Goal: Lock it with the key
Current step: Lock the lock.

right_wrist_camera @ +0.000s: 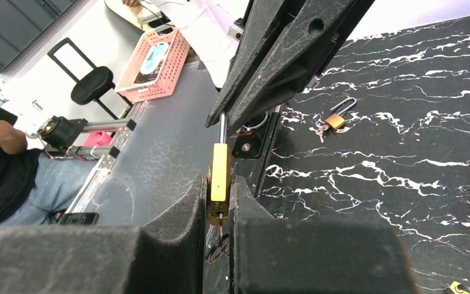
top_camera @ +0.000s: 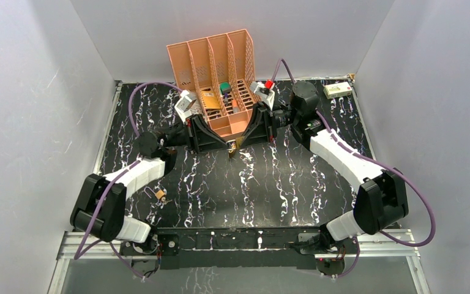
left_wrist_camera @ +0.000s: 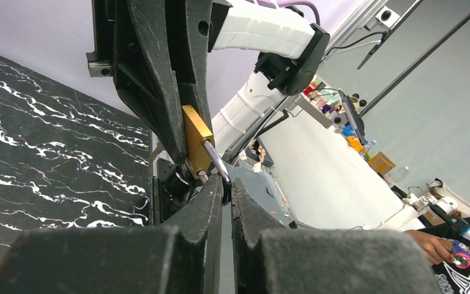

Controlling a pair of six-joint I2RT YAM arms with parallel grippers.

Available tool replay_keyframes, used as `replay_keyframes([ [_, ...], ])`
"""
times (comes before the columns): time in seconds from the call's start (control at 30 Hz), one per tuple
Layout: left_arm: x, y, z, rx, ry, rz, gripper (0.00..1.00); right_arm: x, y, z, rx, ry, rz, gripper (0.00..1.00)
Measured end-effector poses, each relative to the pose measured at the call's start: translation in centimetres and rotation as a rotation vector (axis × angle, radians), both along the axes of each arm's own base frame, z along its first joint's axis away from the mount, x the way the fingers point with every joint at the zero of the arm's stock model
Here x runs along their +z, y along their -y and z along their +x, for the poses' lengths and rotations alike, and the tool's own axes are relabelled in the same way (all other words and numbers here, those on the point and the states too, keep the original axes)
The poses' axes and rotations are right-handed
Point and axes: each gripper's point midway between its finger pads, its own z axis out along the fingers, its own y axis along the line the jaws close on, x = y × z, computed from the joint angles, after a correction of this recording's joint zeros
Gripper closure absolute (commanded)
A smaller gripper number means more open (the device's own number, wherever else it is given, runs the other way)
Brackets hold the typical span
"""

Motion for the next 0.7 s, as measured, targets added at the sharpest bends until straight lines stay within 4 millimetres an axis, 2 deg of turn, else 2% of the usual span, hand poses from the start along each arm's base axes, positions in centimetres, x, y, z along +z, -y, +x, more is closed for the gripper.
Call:
replay_keyframes([
  [0.4, -1.0, 0.5, 0.7, 0.005, 0.027, -0.004, 1.00, -0.6, -0.1, 0.3, 0.000, -0.031, -0.015, 1.00],
  [0.7, -3.2, 1.0, 1.3, -0.021, 0.013, 0.030, 1.00, -2.3, -0.5, 0.8, 0.027, -0.078, -0.041, 1.00],
])
